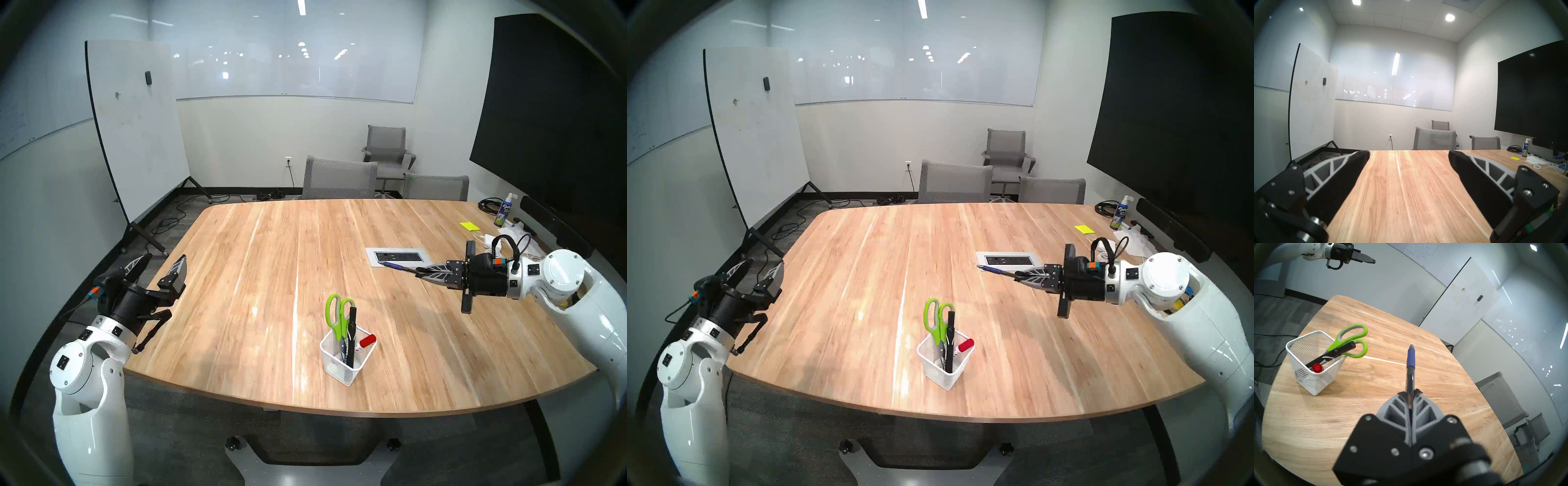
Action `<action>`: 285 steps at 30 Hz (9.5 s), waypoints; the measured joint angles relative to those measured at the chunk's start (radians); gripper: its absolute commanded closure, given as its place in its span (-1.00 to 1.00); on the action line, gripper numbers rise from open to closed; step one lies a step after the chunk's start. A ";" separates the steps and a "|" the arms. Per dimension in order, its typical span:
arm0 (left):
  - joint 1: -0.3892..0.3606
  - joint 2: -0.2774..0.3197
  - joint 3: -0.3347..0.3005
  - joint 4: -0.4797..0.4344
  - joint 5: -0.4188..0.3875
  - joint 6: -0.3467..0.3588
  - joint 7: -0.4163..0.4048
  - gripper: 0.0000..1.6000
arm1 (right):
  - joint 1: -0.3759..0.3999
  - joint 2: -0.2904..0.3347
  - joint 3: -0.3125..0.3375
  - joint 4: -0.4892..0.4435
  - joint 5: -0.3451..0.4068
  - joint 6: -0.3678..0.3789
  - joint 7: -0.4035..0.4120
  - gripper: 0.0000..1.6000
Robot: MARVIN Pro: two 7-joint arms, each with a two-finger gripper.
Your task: Place the pen, the marker, and the scissors into the pen holder
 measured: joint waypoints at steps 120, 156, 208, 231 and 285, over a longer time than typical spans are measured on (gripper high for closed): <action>0.000 0.000 0.000 0.000 0.000 0.000 0.000 -1.00 | 0.000 0.000 0.000 0.000 0.000 0.000 0.000 1.00; 0.000 0.000 0.000 0.000 0.000 0.000 0.000 -1.00 | 0.000 0.000 0.000 0.000 0.000 0.000 0.000 1.00; 0.000 0.000 0.000 0.000 0.000 0.000 0.000 -1.00 | 0.000 0.000 0.000 0.000 0.000 0.000 0.000 1.00; 0.000 0.000 0.000 0.000 0.000 0.000 0.000 -1.00 | 0.000 0.000 0.000 0.000 0.000 0.000 0.000 1.00; 0.000 0.000 0.000 0.000 0.000 0.000 0.000 -1.00 | 0.000 0.000 0.000 0.000 0.000 0.000 0.000 1.00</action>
